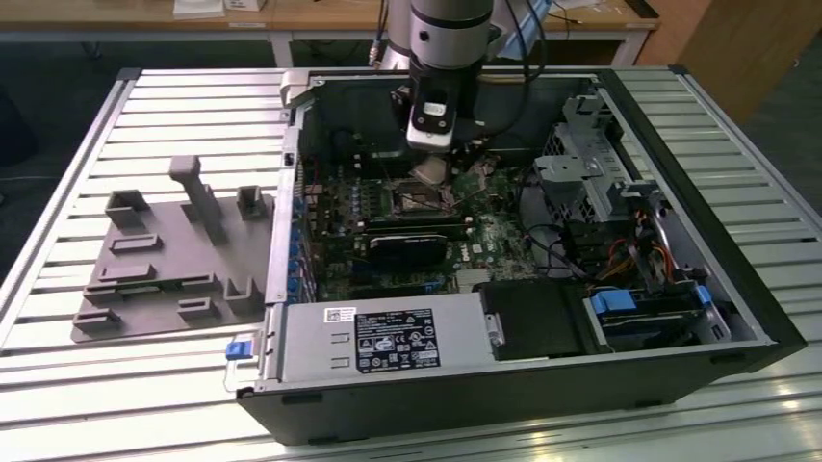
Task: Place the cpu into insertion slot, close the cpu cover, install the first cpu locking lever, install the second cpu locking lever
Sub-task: 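Place the cpu into insertion slot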
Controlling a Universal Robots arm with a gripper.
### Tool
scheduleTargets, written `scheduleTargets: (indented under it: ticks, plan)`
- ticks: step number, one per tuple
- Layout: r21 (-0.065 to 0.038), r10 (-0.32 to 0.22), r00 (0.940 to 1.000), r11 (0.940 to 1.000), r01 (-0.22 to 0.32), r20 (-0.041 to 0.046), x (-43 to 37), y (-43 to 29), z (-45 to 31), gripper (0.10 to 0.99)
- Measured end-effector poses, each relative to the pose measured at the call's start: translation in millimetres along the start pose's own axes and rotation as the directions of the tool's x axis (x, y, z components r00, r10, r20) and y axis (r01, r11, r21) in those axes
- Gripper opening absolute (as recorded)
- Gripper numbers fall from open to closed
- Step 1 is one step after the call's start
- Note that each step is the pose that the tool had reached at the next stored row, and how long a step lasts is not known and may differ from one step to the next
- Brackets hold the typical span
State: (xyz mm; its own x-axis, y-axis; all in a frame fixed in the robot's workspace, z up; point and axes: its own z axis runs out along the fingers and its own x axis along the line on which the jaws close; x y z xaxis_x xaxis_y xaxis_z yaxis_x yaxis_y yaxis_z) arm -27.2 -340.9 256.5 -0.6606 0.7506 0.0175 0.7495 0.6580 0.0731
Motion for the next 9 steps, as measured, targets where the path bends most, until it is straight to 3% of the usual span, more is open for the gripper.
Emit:
scheduleTargets:
  ticks: [4, 9]
  plan:
    - [-0.001, 0.069, 0.9976, 0.9976, -0.069, 0.0054, 0.0, -0.1, 0.5, 0.537]
    - [-0.003, 0.156, 0.9877, 0.9878, -0.156, 0.0122, 0.0, -0.1, 1.2, 0.537]
